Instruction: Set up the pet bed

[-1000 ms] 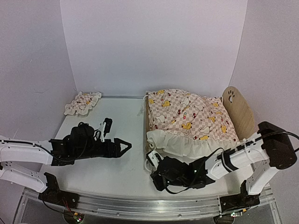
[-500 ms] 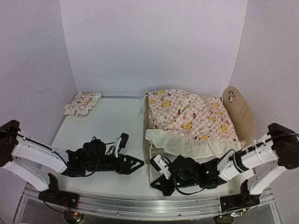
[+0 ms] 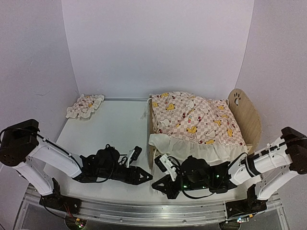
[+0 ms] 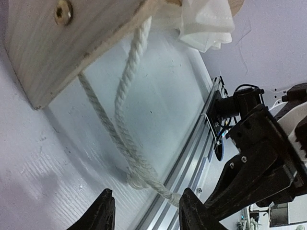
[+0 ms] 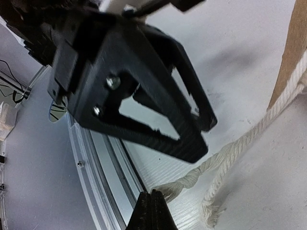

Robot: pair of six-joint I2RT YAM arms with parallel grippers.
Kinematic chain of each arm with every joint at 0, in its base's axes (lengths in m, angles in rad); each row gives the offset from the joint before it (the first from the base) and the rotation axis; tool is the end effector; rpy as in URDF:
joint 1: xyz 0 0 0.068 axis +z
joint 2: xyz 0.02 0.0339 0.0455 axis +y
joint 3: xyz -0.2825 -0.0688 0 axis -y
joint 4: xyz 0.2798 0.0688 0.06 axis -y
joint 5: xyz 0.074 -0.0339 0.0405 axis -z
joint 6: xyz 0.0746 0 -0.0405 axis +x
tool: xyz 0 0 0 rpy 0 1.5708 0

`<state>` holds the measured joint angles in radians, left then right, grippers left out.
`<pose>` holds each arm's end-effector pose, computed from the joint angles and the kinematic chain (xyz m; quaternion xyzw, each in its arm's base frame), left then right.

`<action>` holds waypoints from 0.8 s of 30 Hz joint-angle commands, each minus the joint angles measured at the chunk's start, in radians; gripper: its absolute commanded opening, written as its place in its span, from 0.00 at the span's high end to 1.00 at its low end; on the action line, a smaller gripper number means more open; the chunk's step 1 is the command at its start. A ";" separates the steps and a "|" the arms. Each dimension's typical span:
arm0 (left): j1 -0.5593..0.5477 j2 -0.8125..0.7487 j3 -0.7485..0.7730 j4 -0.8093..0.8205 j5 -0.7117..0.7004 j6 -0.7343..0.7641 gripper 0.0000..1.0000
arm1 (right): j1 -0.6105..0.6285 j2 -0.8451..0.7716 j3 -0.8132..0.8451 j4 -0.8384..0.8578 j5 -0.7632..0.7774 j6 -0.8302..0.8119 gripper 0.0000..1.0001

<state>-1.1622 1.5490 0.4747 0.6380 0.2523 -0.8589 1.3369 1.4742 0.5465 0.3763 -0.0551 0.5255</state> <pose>0.1150 -0.3125 0.1167 0.1932 0.8169 -0.5079 0.1934 0.0737 0.3269 0.1290 -0.3567 0.7964 0.4057 0.2718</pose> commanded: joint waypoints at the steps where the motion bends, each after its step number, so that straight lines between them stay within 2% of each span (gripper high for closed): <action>1: 0.005 0.027 0.047 0.053 0.149 -0.064 0.55 | 0.007 -0.034 -0.007 0.119 0.051 -0.071 1.00; 11: 0.025 0.098 0.053 0.119 0.261 -0.223 0.60 | 0.049 0.078 0.040 0.167 0.044 -0.092 1.00; 13: 0.030 0.080 0.038 0.126 0.249 -0.232 0.56 | 0.052 0.084 0.043 0.167 0.050 -0.091 1.00; 17: 0.037 0.055 0.010 0.125 0.229 -0.258 0.41 | 0.062 0.079 0.041 0.171 0.055 -0.091 1.00; 19: 0.036 0.079 0.029 0.125 0.249 -0.259 0.40 | 0.069 0.082 0.047 0.170 0.055 -0.096 1.00; 21: 0.039 0.101 0.037 0.125 0.255 -0.261 0.44 | 0.071 0.088 0.056 0.162 0.055 -0.100 1.00; 24: 0.058 0.056 -0.008 0.123 0.191 -0.253 0.41 | 0.071 0.072 0.060 0.091 0.105 -0.082 1.00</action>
<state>-1.1248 1.6424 0.4896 0.7082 0.4778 -1.1057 1.3956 1.5581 0.5610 0.4850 0.0090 0.4412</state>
